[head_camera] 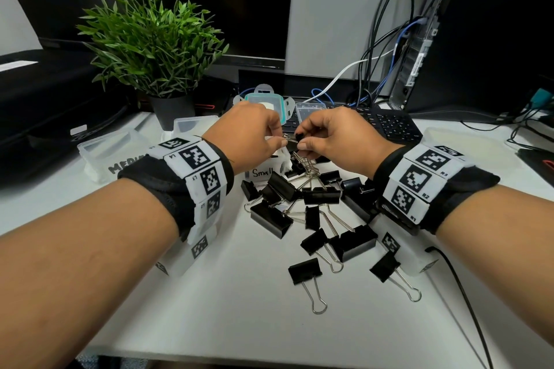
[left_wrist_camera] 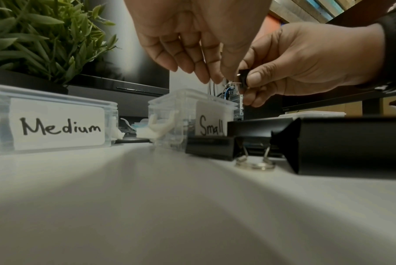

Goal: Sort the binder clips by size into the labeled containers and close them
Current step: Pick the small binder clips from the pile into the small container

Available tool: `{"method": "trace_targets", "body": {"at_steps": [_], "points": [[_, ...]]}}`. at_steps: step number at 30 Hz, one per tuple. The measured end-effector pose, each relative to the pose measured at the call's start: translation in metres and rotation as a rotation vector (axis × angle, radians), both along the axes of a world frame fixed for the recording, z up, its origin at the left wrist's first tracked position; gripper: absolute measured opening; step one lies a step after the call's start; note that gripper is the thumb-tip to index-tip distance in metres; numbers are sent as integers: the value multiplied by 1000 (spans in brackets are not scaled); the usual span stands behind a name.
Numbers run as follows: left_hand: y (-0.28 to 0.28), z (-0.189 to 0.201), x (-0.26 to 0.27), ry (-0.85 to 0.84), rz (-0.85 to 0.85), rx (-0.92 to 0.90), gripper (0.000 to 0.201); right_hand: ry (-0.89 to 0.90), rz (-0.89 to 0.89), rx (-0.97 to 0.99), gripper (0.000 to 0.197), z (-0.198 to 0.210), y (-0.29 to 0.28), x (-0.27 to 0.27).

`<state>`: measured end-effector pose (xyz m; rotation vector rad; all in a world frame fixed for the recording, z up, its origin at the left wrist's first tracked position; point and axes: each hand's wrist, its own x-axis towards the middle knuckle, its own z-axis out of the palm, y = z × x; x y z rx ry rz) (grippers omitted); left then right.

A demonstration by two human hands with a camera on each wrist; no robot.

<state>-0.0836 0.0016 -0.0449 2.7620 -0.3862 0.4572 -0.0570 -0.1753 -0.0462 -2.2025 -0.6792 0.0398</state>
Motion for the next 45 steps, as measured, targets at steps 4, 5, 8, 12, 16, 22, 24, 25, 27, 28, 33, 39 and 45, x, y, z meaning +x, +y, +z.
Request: {"method": "trace_targets", "body": {"at_steps": [4, 5, 8, 12, 16, 22, 24, 25, 27, 28, 33, 39, 45], "points": [[0, 1, -1, -6, -21, 12, 13, 14, 15, 10, 15, 0, 3, -3], [-1, 1, 0, 2, -21, 24, 15, 9, 14, 5, 14, 0, 4, -3], [-1, 2, 0, 15, 13, 48, 17, 0, -1, -27, 10, -1, 5, -2], [1, 3, 1, 51, 157, 70, 13, -55, -29, -310, 8, -1, 2, -1], [4, 4, -1, 122, 267, 119, 20, -12, 25, -533, 17, -1, 0, -3], [8, 1, 1, 127, 382, 250, 22, 14, 59, -654, 27, -2, 1, -3], [9, 0, 3, 134, 392, 272, 22, 26, 61, -669, 31, -1, 1, -3], [9, -1, 4, 141, 391, 275, 21, 31, 60, -677, 33, -1, 1, -3], [10, -2, 6, 155, 387, 283, 21, 36, 56, -702, 37, -2, 2, -3], [10, -2, 6, 166, 389, 284, 22, 42, 54, -709, 40, -2, 2, -2], [10, -1, 6, 211, 399, 275, 23, 98, 25, -684, 32, -3, 1, 0], [9, 0, 5, 232, 346, 264, 27, -4, -53, -714, 18, -3, 0, -1], [6, 3, 0, 227, 290, 247, 30, -17, -58, -689, 15, -2, 0, -1]]}}
